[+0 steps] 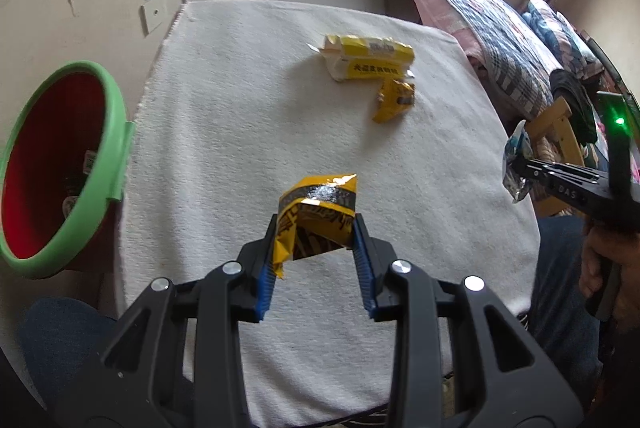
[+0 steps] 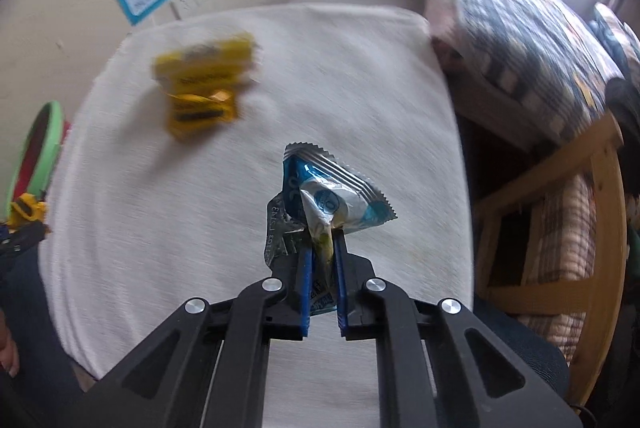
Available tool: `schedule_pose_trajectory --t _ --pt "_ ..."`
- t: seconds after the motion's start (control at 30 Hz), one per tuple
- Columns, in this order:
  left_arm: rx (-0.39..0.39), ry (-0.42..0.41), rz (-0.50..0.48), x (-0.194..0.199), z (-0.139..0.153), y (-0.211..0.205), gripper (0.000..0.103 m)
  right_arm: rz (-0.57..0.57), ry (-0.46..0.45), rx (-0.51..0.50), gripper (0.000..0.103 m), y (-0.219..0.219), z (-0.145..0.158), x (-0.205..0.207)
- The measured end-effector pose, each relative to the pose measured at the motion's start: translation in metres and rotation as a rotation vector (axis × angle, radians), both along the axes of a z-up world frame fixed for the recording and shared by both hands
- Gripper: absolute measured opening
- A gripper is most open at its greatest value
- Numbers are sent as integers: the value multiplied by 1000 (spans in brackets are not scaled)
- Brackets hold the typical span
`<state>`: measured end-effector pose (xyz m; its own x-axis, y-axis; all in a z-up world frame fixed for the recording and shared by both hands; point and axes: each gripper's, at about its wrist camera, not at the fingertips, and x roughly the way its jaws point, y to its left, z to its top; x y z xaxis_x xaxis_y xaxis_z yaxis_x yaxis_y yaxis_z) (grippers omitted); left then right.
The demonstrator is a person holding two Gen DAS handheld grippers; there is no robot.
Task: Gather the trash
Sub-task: 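Carry both wrappers over the green bucket and open both tools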
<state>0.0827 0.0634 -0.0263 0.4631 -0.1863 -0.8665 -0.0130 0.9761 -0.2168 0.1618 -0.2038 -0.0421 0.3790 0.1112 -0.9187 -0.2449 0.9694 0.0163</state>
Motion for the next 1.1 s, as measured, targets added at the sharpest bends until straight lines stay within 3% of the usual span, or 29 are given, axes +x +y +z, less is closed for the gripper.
schedule_pose_trajectory --t 0.17,0.6,0.87,1.1 --pt "8 -32 67 -1 12 30 33 95 -50 43 9 52 27 1" --pt "44 -113 323 -21 47 162 32 384 -130 157 9 221 72 -4" --pt "0 -136 451 -46 53 237 32 577 -127 227 9 326 75 -16" --pt "-72 -143 510 -63 44 271 33 676 -80 218 9 399 53 -22"
